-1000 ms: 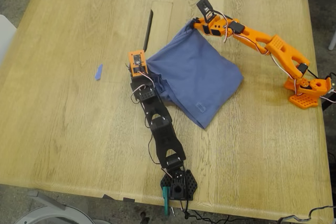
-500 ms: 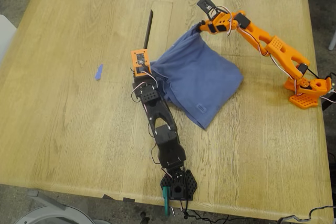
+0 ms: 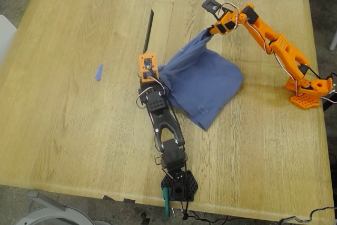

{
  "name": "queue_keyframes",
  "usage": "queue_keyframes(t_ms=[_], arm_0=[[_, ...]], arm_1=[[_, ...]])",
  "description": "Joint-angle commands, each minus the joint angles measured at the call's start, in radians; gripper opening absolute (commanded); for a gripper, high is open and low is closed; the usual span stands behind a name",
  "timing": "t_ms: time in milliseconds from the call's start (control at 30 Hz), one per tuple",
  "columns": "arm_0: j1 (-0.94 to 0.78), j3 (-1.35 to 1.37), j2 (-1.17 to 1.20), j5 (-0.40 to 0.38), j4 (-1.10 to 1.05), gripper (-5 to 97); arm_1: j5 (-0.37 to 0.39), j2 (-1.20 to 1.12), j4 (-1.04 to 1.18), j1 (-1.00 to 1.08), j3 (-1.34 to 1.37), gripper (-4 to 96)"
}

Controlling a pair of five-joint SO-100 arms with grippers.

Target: Fold a T-shirt

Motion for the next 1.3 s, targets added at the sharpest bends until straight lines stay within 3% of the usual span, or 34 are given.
queue_keyframes(t_ms=[0,633,967,1267], arm_0=[[-0.060,0.014,0.193,0.009,0.055,0],[0.081,0.160,0.383,-0.014,0.250,0],[0.204,0.272,0.495,-0.023,0.328,0],[0.298,0.316,0.626,-0.017,0.425,0]], arm_1=[[0.003,0.100,0.044,0.038,-0.044,-0.1],[0.032,0.591,0.034,-0.046,0.790,-0.1],[0.041,0.922,-0.169,-0.080,1.394,-0.1],[0.044,1.103,-0.189,-0.098,1.618,-0.1]])
